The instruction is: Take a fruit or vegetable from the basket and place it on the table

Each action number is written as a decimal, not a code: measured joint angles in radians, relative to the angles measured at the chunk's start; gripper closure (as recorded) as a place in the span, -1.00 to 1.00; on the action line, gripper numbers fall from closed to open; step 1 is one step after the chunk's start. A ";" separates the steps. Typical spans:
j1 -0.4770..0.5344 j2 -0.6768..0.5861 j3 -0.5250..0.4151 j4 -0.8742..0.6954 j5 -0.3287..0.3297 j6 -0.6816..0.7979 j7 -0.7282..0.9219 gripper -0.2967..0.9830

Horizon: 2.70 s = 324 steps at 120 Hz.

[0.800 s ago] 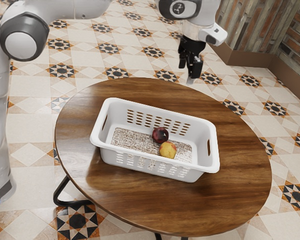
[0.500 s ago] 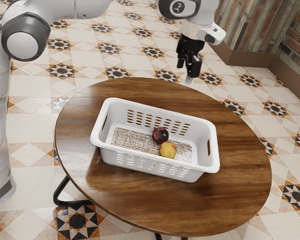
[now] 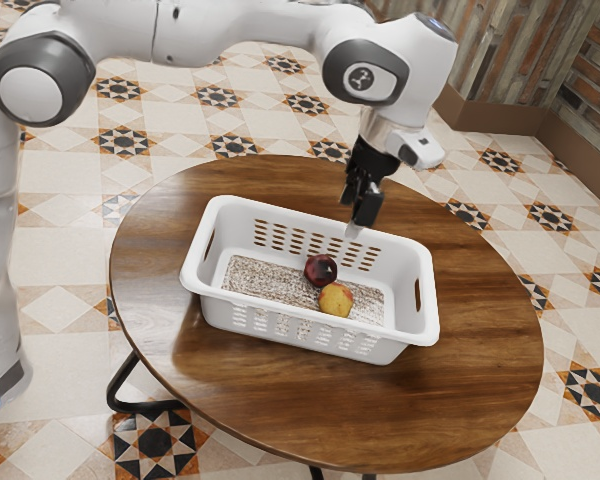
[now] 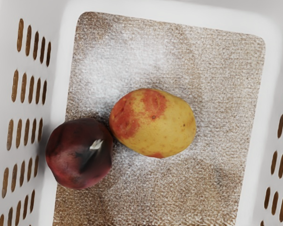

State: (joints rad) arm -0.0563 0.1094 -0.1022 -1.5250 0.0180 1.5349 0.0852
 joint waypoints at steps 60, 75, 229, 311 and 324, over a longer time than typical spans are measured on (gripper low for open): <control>0.015 -0.027 -0.038 -0.254 0.080 0.261 0.225 -0.52; 0.003 -0.040 -0.082 -0.259 0.094 0.281 0.280 -0.52; 0.033 -0.052 -0.105 -0.430 0.153 0.538 0.534 -0.52; 0.047 -0.031 -0.105 -0.497 0.152 0.679 0.558 -0.52; 0.047 -0.021 -0.105 -0.497 0.152 0.690 0.560 -0.51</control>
State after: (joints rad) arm -0.0092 0.0887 -0.2071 -2.0222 0.1702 2.2251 0.6454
